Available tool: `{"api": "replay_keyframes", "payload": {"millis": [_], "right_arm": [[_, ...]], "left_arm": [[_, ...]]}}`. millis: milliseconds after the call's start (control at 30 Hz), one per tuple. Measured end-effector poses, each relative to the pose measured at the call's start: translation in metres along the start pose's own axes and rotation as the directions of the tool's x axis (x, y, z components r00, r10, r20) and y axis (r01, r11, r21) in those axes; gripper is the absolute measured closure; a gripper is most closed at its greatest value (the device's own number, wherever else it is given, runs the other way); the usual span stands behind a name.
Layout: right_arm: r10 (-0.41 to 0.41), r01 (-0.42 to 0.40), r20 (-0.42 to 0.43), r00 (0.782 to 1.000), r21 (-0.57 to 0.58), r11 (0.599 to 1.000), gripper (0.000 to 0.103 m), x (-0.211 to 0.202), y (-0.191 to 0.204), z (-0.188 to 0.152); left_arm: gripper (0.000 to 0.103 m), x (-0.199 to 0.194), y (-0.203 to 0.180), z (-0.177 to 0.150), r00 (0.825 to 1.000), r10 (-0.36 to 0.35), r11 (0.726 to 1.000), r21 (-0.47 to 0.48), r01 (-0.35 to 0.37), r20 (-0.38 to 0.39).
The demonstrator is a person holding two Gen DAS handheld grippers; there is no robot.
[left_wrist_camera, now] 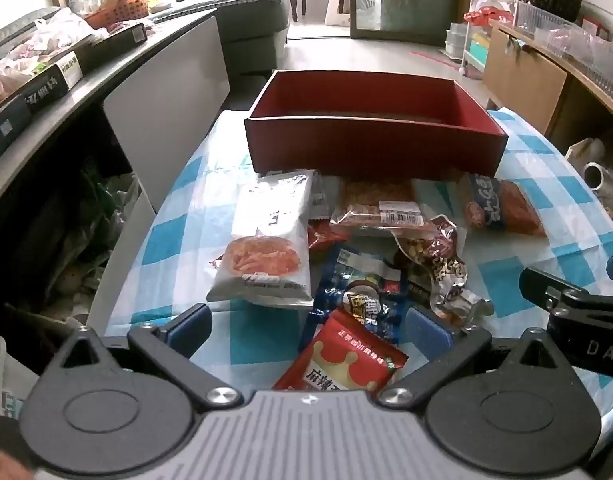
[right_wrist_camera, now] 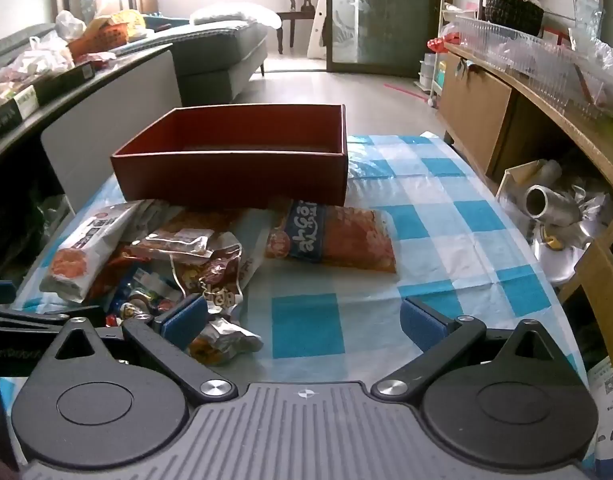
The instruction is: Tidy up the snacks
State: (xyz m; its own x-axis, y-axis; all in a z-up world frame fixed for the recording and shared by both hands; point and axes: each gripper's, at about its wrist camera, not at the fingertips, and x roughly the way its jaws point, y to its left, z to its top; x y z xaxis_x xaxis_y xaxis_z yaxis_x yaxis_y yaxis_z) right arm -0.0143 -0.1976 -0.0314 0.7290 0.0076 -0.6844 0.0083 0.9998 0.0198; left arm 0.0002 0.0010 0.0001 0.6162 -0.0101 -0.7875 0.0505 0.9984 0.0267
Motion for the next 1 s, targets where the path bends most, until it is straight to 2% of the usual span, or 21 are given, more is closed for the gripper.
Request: {"api": "replay_keyframes", "payload": {"millis": [200, 433, 1000], "right_arm": [[0.004, -0.004, 0.002, 1.0, 0.002, 1.0, 0.0, -0.003, -0.002, 0.002], [-0.022, 0.022, -0.046, 0.999, -0.014, 1.0, 0.0, 0.007, -0.001, 0.0], [-0.03, 0.027, -0.083, 0.996, -0.04, 0.999, 0.0, 0.011, 0.002, -0.003]], "left_arm": [[0.004, 0.004, 0.002, -0.005, 1.0, 0.001, 1.0, 0.006, -0.001, -0.012], [0.004, 0.004, 0.0, -0.006, 1.0, 0.009, 1.0, 0.016, -0.009, -0.023], [0.004, 0.003, 0.001, -0.007, 1.0, 0.006, 1.0, 0.013, -0.005, -0.03]]}}
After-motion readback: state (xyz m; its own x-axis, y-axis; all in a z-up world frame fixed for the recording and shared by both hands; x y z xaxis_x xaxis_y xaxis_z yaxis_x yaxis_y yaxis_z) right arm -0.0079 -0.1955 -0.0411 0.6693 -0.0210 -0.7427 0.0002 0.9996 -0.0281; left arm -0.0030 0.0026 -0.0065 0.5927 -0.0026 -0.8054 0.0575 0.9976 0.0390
